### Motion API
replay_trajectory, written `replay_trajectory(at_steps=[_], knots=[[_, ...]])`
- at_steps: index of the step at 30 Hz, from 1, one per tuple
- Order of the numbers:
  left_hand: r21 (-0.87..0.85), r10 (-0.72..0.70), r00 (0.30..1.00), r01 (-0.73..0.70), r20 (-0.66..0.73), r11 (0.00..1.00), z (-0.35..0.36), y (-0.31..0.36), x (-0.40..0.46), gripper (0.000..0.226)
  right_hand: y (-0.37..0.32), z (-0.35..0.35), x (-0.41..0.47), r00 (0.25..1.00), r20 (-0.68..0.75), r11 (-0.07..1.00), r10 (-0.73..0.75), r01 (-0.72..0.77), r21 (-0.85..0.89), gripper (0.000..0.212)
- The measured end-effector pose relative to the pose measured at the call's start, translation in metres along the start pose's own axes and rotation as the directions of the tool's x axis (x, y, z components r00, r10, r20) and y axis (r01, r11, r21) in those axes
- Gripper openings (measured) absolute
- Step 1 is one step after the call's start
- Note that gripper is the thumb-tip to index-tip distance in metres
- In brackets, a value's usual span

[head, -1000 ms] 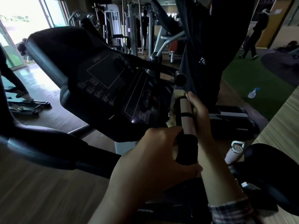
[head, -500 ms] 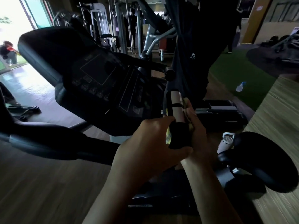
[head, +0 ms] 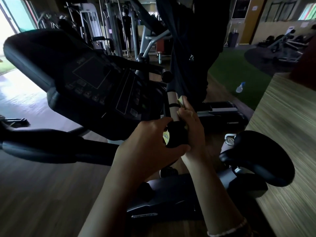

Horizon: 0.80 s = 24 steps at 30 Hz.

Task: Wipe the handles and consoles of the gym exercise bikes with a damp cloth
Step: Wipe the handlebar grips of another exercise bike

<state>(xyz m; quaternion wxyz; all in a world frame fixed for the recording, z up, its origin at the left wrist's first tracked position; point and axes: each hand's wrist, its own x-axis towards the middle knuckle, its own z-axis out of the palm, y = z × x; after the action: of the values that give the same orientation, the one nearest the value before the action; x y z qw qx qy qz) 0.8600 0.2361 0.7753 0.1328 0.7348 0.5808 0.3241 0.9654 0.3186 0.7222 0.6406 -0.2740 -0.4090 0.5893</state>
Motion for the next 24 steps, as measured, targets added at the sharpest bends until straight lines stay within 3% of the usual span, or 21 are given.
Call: replay_trajectory(at_steps=[3,7,24], knots=[[0.005,0.004,1.000,-0.004,-0.002,1.000,0.0006,-0.0002,-0.0001,0.048,0.0013,-0.0003,-0.0030,1.000,0.027,1.000,-0.005,0.005,-0.001,0.032],[0.026,0.009,1.000,-0.009,-0.003,1.000,0.0012,-0.0009,0.0012,0.048,0.0013,-0.0040,-0.0011,0.995,0.041,0.985,-0.095,0.100,-0.143,0.026],[-0.004,0.012,0.999,-0.012,-0.047,1.000,0.0021,0.0032,-0.0033,0.047,-0.0011,-0.0041,-0.0054,0.998,0.033,0.994,-0.047,0.050,-0.100,0.039]])
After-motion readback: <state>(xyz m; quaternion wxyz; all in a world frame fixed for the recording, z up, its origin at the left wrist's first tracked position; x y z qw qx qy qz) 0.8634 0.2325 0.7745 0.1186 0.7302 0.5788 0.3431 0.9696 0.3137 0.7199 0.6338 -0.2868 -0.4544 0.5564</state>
